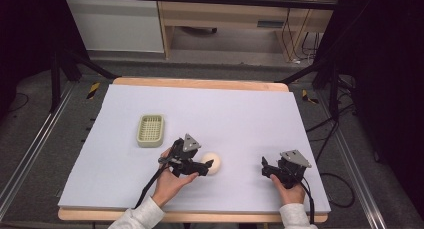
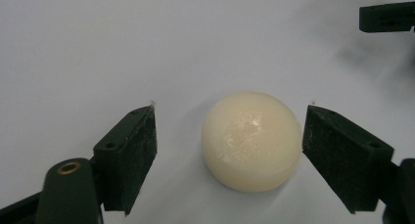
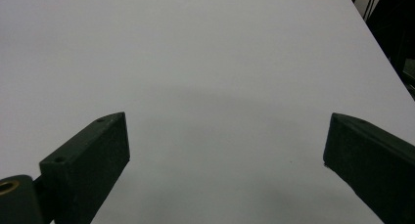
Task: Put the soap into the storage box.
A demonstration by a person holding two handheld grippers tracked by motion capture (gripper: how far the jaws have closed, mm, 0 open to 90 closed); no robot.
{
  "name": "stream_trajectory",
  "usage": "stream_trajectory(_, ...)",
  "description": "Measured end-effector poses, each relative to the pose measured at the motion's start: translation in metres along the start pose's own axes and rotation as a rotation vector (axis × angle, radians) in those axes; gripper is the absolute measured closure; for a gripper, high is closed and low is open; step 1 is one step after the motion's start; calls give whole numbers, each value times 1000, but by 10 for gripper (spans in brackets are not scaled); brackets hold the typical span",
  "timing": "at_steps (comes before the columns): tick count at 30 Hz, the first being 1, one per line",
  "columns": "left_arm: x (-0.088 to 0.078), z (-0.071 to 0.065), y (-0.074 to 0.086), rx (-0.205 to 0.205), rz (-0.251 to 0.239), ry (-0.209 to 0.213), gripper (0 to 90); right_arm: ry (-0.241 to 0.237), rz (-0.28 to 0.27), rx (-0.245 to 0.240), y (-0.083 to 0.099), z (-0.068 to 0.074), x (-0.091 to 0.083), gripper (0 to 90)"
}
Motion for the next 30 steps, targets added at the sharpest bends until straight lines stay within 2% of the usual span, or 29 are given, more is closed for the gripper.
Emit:
stream_trajectory(5,8,-3,0,19,30,-1,190,2,1,-5,0,1,0,37)
stream_trajectory(9,14,-4,1,15,45,4,176,0,3,-5,0,0,0,37)
stream_trajectory(12,19,-6,3,29,76,1,170,0,3,-6,0,0,0,37)
stream_trajectory(30,34,-7,6,30,131,23,174,0,6,-18,0,1,1,38)
Point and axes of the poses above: each handheld gripper's, and its own axes: x roughly forward along the jaws, y roughly out of its underside, z roughly to its left, the point moved 3 cm from there along x, roughly forward along the jaws, and after that the axes turned 8 degrees about y, right-handed, at the moved point
